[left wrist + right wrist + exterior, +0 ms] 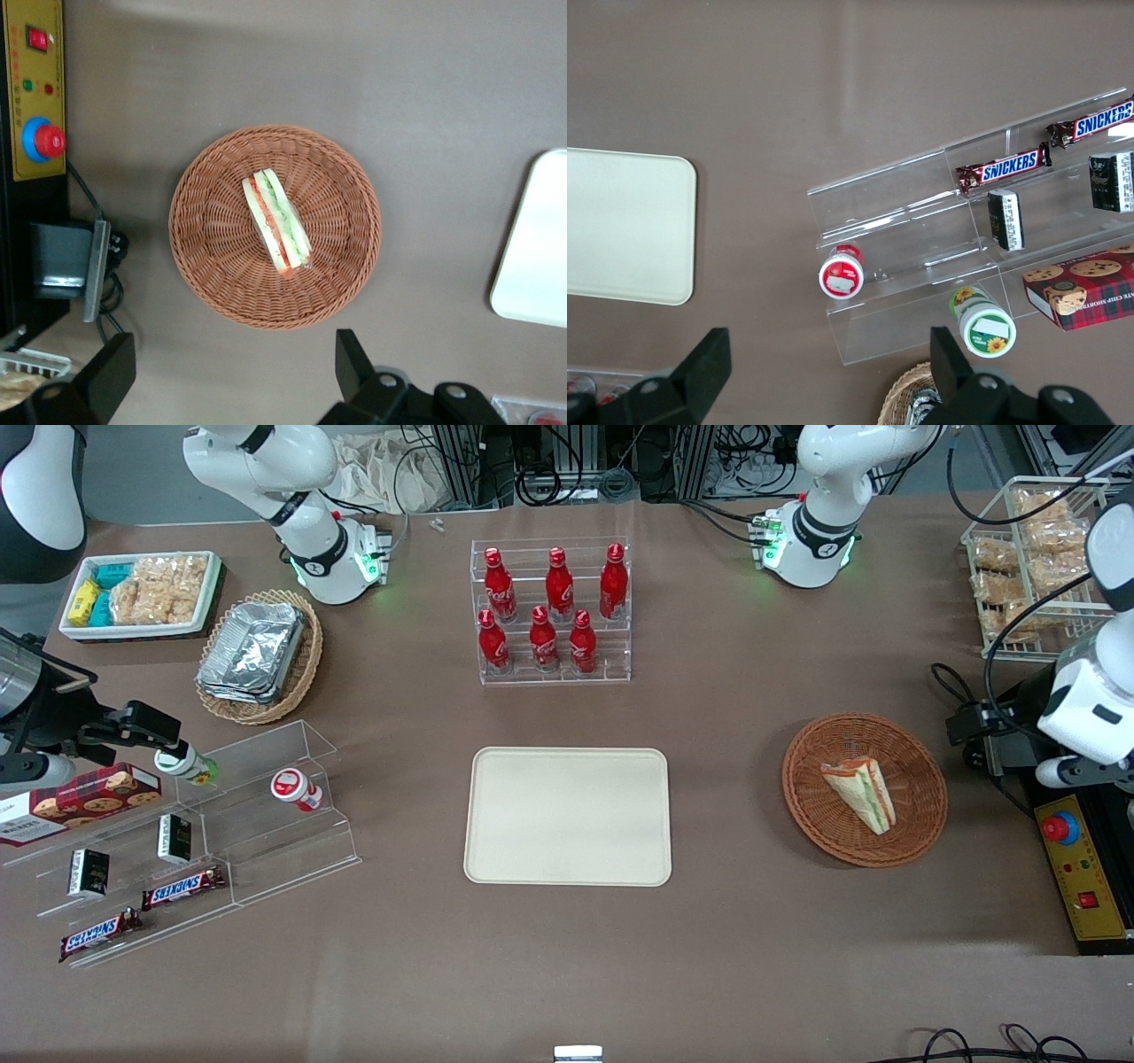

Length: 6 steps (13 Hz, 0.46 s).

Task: Place sandwich from basket to tray
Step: 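Move the left gripper toward the wrapped sandwich in the wicker basket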

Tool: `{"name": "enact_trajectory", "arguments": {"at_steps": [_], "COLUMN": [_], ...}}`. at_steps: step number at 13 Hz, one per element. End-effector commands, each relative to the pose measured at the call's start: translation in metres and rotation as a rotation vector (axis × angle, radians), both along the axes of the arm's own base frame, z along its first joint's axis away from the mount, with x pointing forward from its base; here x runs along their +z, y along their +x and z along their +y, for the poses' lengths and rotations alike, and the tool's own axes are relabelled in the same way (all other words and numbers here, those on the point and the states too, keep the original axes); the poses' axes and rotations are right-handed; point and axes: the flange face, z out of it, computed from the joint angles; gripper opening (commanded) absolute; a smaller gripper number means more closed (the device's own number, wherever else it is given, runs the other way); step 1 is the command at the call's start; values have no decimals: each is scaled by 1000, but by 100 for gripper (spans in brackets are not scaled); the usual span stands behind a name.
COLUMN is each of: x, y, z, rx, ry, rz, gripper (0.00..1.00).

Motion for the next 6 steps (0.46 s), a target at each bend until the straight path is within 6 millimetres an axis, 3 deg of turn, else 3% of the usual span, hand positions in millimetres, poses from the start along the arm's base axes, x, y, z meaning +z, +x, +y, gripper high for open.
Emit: {"name": "enact_trajectory", "arguments": {"at_steps": [1,4,6], "x": [-51,-133,-183], "y": [-12,-26,-31], "z": [2,-3,9], "rx": [134,180,214], "ry": [10,-13,-39], "rz": [-40,-110,-128], "gripper": [100,100,100]}}
